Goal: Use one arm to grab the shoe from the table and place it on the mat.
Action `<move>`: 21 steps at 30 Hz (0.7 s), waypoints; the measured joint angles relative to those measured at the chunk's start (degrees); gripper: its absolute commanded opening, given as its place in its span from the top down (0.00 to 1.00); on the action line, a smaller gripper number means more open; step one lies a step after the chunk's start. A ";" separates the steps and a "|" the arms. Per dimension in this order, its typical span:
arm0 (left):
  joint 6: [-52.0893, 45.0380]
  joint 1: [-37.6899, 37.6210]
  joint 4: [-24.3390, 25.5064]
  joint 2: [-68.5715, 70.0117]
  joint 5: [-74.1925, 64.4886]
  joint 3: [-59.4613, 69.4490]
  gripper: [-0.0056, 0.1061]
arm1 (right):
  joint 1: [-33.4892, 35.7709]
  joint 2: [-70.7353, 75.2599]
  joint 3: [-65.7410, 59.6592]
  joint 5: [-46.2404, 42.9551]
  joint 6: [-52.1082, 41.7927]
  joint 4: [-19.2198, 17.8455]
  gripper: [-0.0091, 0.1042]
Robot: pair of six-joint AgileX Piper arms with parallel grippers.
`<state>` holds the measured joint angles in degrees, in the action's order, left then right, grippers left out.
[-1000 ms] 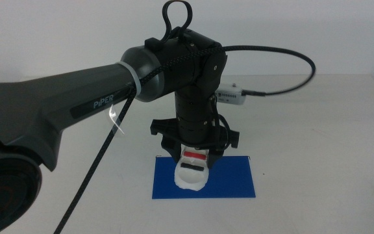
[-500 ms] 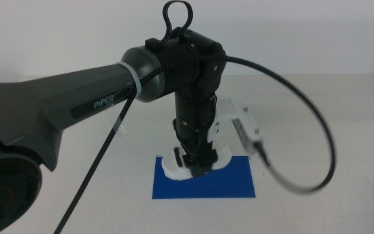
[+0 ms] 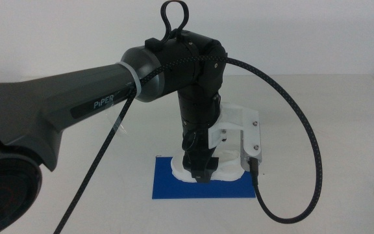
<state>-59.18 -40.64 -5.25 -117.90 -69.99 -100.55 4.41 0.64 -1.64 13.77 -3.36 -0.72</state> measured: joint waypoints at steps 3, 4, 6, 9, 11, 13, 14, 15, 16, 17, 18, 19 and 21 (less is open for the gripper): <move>-0.05 0.00 0.29 0.00 0.56 0.00 0.96 | 0.00 0.00 0.00 0.00 0.00 0.00 0.23; -0.05 0.05 0.33 0.00 0.77 0.00 0.96 | 0.00 0.00 0.00 0.00 0.00 0.00 0.23; -0.05 0.31 0.33 0.00 1.07 0.00 0.96 | 0.00 0.00 0.00 0.00 0.00 0.00 0.23; -0.05 0.79 0.36 -0.28 1.14 0.00 0.96 | 0.00 0.00 0.00 0.00 0.00 0.00 0.23; -0.05 1.14 0.36 -0.98 1.14 0.00 0.96 | 0.00 0.00 0.00 0.00 0.00 0.00 0.23; -0.05 1.27 0.36 -1.86 1.32 0.00 0.96 | 0.00 0.00 0.00 0.00 0.00 0.00 0.23; -0.05 1.35 0.36 -2.40 1.31 0.00 0.96 | 0.00 0.00 0.00 0.00 0.00 0.00 0.23; -0.05 1.37 0.36 -2.93 1.39 0.00 0.96 | 0.00 0.00 0.00 0.00 0.00 0.00 0.23; -0.05 1.41 0.40 -3.42 1.44 0.00 0.96 | 0.00 0.00 0.00 0.00 0.00 0.00 0.23; -0.05 1.41 0.55 -3.90 1.59 0.00 0.96 | 0.00 0.00 0.00 0.00 0.00 0.00 0.23; -0.05 1.41 0.76 -4.33 1.86 0.00 0.96 | 0.00 0.00 0.00 0.00 0.00 0.00 0.23; -0.05 1.49 0.91 -4.63 2.19 0.00 0.96 | 0.00 0.00 0.00 0.00 0.00 0.00 0.23; -0.05 1.55 1.11 -5.41 3.18 0.00 0.96 | 0.00 0.00 0.00 0.00 0.00 0.00 0.23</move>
<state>-59.22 -39.09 -4.15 -123.31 -66.80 -100.55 4.41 0.64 -1.64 13.77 -3.36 -0.72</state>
